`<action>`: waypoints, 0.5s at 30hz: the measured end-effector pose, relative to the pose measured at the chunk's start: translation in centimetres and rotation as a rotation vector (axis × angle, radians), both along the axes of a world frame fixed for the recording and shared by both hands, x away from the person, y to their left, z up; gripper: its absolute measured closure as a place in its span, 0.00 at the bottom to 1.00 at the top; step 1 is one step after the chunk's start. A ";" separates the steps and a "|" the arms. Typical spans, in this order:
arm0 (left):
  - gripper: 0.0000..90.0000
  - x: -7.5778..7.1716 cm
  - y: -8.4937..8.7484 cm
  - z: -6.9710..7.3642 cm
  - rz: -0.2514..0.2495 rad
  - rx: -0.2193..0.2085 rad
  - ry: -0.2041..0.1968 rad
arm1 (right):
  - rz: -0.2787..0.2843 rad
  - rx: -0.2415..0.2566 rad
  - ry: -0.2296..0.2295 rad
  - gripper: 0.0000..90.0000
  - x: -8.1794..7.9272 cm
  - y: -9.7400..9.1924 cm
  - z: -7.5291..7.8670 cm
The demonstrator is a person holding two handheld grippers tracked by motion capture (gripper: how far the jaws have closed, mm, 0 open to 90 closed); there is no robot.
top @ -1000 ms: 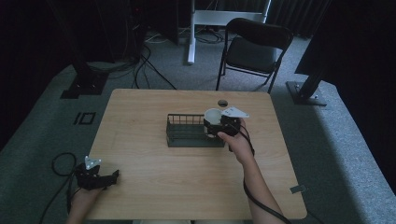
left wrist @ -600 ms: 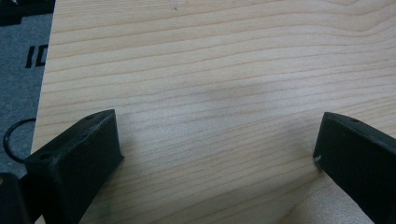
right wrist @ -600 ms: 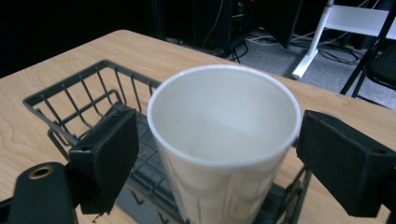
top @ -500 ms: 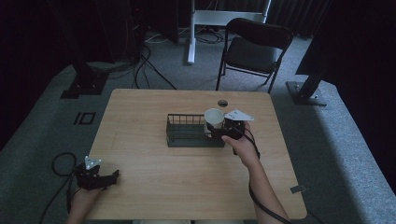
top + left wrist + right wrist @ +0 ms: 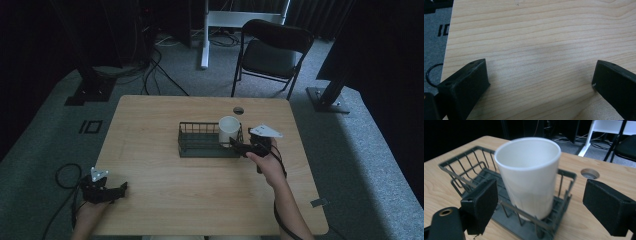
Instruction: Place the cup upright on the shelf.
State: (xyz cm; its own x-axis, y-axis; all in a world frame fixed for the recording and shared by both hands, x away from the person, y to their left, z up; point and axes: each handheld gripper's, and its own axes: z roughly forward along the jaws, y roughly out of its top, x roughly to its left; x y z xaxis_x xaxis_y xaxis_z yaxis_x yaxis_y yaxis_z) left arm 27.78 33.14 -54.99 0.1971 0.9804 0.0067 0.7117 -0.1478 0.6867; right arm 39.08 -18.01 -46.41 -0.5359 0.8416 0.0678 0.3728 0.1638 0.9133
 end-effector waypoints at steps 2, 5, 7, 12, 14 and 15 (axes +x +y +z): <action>0.01 0.0 0.0 0.0 0.000 0.000 0.000 | -0.006 0.008 0.008 0.14 -0.2 -0.4 -0.3; 0.01 0.0 0.0 0.0 0.000 0.000 0.000 | -0.008 0.007 0.021 0.14 -0.4 -0.8 -0.8; 0.01 0.0 0.0 0.0 0.001 0.000 0.000 | -0.004 -0.002 0.027 0.14 -0.7 -0.9 -1.2; 0.01 0.0 0.0 0.0 0.000 0.000 0.000 | -0.013 -0.004 0.036 0.14 -1.1 -1.3 -2.0; 0.01 0.0 0.0 0.0 0.000 0.000 0.000 | -0.016 -0.003 0.047 0.14 -1.2 -1.6 -2.5; 0.01 0.0 0.0 0.0 0.000 0.000 0.000 | -0.016 -0.010 0.054 0.14 -1.3 -1.7 -2.8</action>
